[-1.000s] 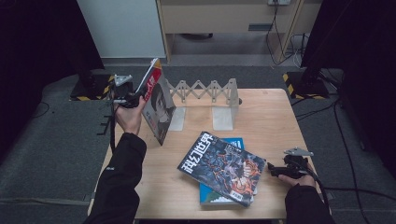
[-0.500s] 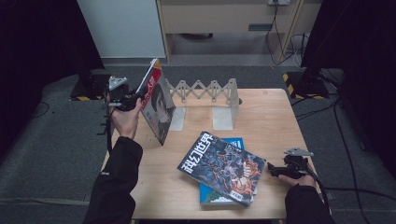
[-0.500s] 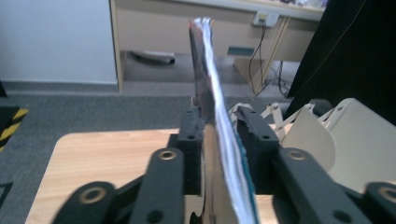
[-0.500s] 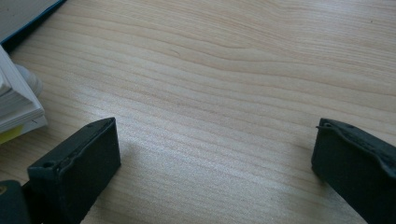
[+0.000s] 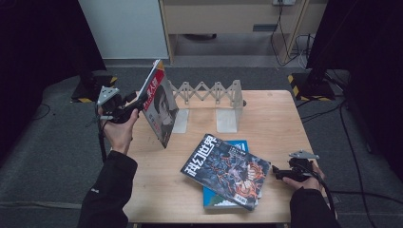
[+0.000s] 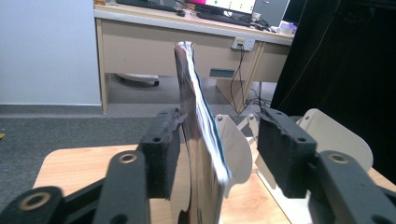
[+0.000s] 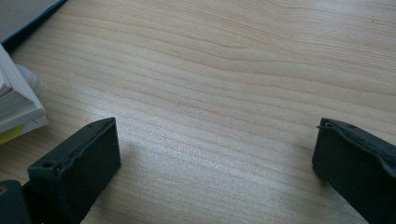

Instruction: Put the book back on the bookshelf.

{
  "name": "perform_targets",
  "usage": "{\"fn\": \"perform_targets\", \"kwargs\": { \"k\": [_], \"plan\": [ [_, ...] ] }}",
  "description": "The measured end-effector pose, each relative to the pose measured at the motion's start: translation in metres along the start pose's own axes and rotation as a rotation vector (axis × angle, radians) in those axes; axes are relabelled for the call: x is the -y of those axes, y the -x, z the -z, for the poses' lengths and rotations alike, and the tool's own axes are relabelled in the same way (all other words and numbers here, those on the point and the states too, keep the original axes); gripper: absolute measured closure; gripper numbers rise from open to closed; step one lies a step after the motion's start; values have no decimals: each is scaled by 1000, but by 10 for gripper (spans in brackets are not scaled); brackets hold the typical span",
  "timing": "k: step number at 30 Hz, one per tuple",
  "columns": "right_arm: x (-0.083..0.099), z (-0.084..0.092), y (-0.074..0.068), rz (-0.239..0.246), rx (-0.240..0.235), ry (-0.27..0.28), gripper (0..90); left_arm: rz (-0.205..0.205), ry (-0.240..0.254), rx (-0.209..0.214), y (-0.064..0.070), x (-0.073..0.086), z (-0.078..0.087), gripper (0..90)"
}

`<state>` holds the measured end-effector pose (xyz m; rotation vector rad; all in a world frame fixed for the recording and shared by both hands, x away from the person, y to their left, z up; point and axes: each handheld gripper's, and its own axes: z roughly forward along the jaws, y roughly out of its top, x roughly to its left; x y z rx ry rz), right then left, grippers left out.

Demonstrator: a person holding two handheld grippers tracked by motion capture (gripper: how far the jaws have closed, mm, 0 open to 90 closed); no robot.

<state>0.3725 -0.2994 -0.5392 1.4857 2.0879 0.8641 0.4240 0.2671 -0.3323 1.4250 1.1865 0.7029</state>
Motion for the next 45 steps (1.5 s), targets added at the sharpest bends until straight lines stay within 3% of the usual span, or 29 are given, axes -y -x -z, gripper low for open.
{"fn": "perform_targets", "kwargs": {
  "k": [7,13,16,21,27,33,39,45],
  "plan": [
    [0,0,0,3,3,2,12,26,-12,47,-1,22,22,401],
    [0,0,0,2,2,2,12,1,-75,53,-2,46,31,343],
    [0,0,0,-1,1,0,17,-25,-103,54,1,59,33,326],
    [0,2,-1,-19,12,12,89,-18,-163,92,5,80,30,326],
    [-3,9,-1,-6,30,-3,199,10,-238,117,11,98,23,295],
    [-10,20,-2,-39,17,61,221,-6,-249,134,16,109,20,296],
    [-17,30,-8,-53,-11,105,230,-1,-220,160,20,118,20,296],
    [-24,39,-16,-55,-35,145,230,-26,-257,196,28,125,15,296]
  ]
}}
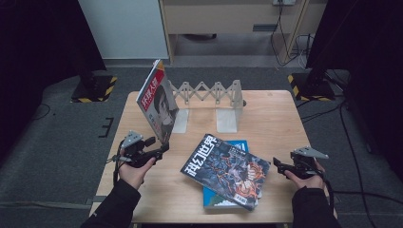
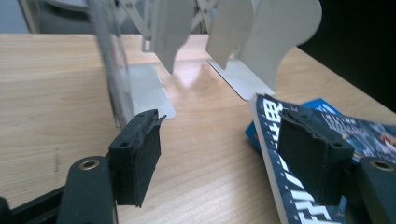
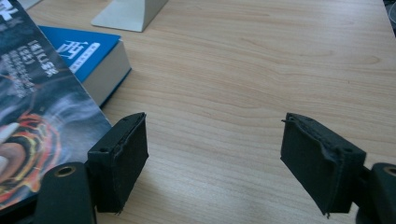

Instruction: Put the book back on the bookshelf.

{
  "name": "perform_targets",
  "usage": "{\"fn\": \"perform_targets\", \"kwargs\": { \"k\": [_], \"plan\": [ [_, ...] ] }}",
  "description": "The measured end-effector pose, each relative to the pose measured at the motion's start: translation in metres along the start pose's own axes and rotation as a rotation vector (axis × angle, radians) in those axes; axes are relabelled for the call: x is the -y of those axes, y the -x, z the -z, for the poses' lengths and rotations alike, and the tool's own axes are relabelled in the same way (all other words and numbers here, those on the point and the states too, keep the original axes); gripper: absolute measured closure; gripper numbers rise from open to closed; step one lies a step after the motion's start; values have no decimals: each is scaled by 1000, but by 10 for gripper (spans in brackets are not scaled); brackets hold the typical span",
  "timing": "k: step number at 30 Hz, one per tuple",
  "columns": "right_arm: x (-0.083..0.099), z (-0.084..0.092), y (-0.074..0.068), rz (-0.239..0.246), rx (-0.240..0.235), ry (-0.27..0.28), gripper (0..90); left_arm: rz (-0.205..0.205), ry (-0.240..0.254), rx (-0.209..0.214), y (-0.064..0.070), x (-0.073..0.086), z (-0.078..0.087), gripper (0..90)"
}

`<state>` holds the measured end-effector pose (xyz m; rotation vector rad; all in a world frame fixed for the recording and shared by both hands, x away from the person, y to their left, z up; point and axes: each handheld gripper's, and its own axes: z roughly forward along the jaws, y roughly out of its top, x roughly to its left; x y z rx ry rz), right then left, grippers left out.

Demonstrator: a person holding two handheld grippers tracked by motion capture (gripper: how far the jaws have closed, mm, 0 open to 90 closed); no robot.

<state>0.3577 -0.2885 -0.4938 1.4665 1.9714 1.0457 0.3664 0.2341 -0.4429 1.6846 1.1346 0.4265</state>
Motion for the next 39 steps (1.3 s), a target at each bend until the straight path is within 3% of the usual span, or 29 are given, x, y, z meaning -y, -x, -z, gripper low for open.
{"fn": "perform_targets", "kwargs": {
  "k": [2,14,18,20,24,26,31,39],
  "plan": [
    [-1,3,-4,3,-14,7,231,0,7,19,3,3,-2,296],
    [-8,11,-26,67,-93,42,229,-35,-65,74,19,20,-16,291],
    [-9,11,-32,75,-114,44,229,-30,-86,92,21,25,-21,286],
    [-9,10,-35,82,-131,40,230,-19,-97,99,22,27,-23,286],
    [-8,8,-42,104,-162,31,232,-35,-123,97,26,30,-27,286],
    [-7,6,-45,110,-174,27,232,-17,-119,117,29,32,-30,286],
    [-5,1,-52,120,-198,9,234,-25,-164,128,33,41,-39,287],
    [-3,-3,-58,111,-237,-3,241,-19,-205,145,39,47,-48,286]
  ]
}}
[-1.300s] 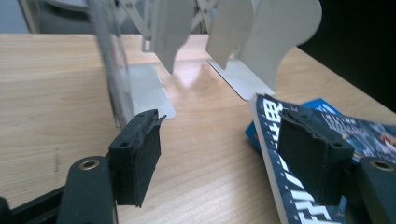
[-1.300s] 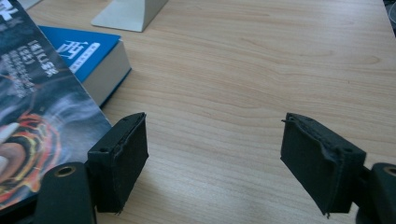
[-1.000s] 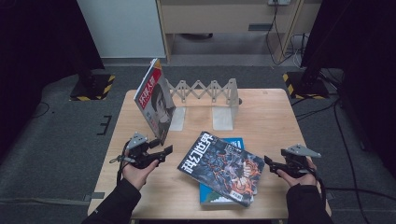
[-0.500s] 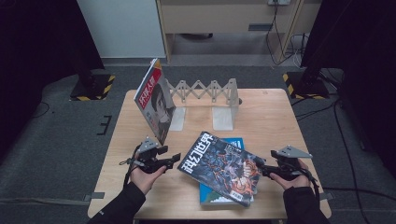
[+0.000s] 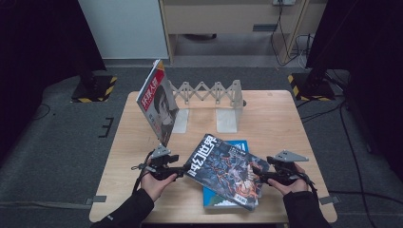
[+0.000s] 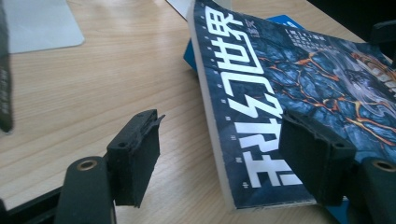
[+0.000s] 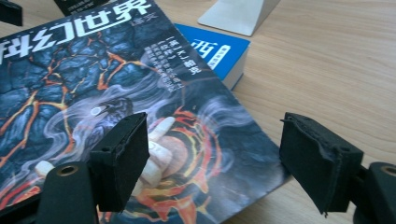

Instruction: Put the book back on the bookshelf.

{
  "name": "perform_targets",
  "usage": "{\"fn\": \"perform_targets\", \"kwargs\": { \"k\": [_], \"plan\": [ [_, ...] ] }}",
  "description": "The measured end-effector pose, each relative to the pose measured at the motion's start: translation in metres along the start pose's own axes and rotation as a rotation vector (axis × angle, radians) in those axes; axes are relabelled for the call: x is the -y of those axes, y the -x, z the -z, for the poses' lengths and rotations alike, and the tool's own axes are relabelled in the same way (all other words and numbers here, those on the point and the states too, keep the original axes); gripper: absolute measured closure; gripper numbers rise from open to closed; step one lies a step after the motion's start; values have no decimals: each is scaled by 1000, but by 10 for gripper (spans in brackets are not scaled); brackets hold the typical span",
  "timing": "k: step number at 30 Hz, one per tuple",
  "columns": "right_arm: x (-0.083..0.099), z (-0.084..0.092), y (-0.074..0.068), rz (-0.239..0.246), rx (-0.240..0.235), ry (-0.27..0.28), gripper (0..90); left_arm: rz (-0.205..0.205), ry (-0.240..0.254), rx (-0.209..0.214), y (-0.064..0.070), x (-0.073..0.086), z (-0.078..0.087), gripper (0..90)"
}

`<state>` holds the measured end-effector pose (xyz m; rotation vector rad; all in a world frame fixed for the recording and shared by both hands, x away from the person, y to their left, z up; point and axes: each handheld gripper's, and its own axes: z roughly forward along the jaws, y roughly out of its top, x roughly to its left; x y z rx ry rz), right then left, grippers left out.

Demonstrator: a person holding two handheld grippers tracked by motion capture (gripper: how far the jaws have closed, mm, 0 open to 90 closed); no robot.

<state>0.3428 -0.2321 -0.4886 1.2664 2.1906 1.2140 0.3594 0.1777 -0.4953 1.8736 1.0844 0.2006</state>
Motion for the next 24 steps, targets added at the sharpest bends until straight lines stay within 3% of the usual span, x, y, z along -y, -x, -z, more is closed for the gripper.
{"fn": "perform_targets", "kwargs": {
  "k": [6,12,19,24],
  "plan": [
    [1,-4,-5,7,-15,-21,241,18,-39,28,-1,6,-9,286],
    [2,-7,-6,16,-22,-39,239,69,-52,82,-3,8,-13,276],
    [2,-9,-7,21,-24,-52,233,97,-72,152,0,9,-20,275],
    [3,-9,-6,15,-30,-50,229,113,-69,176,-1,10,-23,271]
  ]
}}
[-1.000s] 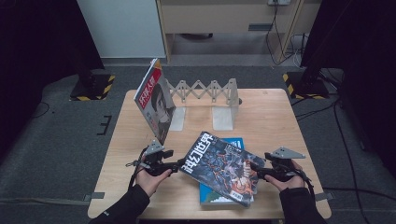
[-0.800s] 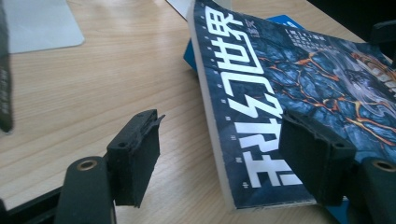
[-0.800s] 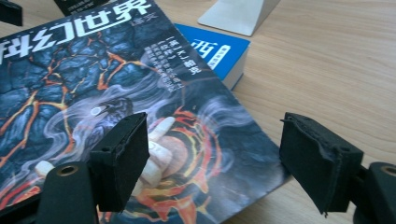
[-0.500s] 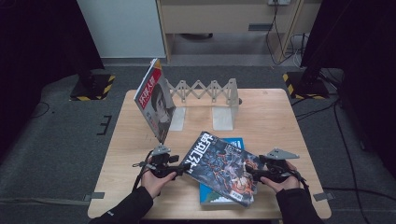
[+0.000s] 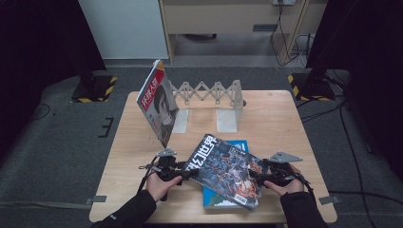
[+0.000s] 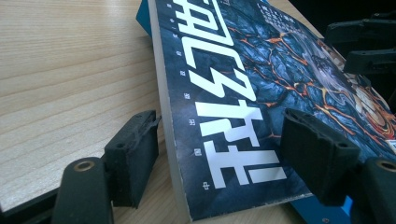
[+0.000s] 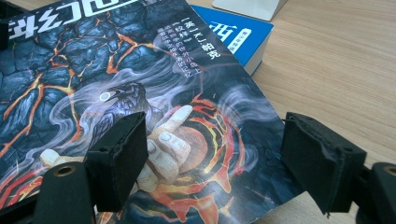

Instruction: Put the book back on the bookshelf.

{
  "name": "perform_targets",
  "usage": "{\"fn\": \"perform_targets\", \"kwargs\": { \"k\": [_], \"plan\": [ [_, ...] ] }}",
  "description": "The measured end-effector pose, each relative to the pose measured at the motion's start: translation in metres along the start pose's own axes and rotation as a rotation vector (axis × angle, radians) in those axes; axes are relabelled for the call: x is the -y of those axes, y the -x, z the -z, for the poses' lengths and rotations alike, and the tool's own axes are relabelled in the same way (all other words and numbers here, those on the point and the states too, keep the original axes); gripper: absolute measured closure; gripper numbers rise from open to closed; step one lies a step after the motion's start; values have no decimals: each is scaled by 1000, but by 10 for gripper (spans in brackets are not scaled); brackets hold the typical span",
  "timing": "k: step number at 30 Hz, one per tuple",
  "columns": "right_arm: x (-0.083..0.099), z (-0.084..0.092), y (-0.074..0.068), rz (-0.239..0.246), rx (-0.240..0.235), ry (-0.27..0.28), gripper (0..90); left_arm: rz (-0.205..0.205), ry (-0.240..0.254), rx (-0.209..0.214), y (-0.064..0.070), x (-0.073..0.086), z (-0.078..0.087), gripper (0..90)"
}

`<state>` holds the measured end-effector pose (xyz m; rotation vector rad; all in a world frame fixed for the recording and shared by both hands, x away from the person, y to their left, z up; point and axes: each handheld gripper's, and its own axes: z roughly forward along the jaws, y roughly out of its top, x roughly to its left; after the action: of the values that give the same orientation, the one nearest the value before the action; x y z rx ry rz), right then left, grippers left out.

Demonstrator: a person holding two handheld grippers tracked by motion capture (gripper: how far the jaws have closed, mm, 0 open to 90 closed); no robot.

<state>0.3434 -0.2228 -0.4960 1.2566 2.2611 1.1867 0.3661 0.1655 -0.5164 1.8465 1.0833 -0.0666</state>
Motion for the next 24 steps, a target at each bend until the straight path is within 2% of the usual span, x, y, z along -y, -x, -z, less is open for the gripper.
{"fn": "perform_targets", "kwargs": {
  "k": [10,14,16,24],
  "plan": [
    [1,-1,1,-12,0,7,219,19,-8,42,1,0,-5,277],
    [2,-1,1,-18,-2,9,219,-31,-13,30,4,-3,-2,288],
    [2,-2,1,-21,-1,13,219,-44,-15,29,5,-4,-1,298],
    [3,-2,0,-17,3,20,218,-19,-12,9,7,2,0,281]
  ]
}}
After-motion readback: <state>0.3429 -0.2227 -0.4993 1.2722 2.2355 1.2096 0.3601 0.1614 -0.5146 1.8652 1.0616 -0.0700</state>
